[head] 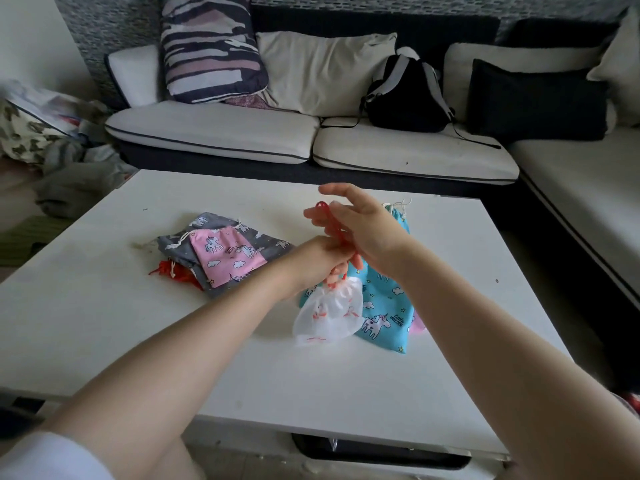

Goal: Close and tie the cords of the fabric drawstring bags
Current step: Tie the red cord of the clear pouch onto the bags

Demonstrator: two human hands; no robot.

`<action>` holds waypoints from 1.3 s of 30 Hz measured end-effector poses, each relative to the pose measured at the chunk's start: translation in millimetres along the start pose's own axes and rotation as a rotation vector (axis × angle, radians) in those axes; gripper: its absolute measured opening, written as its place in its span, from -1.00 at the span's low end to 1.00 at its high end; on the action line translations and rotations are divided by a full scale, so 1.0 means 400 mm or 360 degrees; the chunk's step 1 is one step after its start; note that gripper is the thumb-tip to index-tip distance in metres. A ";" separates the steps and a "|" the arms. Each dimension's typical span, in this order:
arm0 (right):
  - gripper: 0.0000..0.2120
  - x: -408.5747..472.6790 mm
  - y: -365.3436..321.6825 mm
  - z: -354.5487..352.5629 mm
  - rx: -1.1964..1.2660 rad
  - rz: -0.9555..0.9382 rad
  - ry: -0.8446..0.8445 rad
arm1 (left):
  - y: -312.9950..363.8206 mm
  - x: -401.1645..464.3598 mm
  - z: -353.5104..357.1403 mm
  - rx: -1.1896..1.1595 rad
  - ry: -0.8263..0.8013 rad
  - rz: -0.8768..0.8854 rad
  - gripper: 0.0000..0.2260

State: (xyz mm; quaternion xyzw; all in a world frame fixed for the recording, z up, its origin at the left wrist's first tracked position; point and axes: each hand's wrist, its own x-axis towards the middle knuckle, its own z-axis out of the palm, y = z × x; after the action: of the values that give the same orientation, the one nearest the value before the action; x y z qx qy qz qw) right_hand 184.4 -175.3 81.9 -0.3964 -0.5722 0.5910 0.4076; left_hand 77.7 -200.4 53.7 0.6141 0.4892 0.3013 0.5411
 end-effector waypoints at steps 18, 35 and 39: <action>-0.81 -0.009 0.085 -0.059 -0.0343 0.0340 -0.0003 | -0.019 0.011 -0.055 -0.0105 0.0296 0.0038 -0.87; -0.60 -0.020 0.076 -0.048 -0.0006 0.0724 0.0008 | -0.019 0.016 -0.030 0.0158 0.0544 0.0293 -0.87; -0.76 -0.022 0.080 -0.047 0.0240 0.0812 0.0169 | -0.019 0.015 -0.023 0.0027 0.0466 0.0324 -0.86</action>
State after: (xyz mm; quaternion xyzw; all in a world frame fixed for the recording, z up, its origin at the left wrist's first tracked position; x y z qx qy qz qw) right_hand 204.3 -177.1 49.4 -0.5268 -0.3859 0.6940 0.3033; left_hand 69.4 -192.0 47.6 0.6147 0.5006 0.4365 0.4255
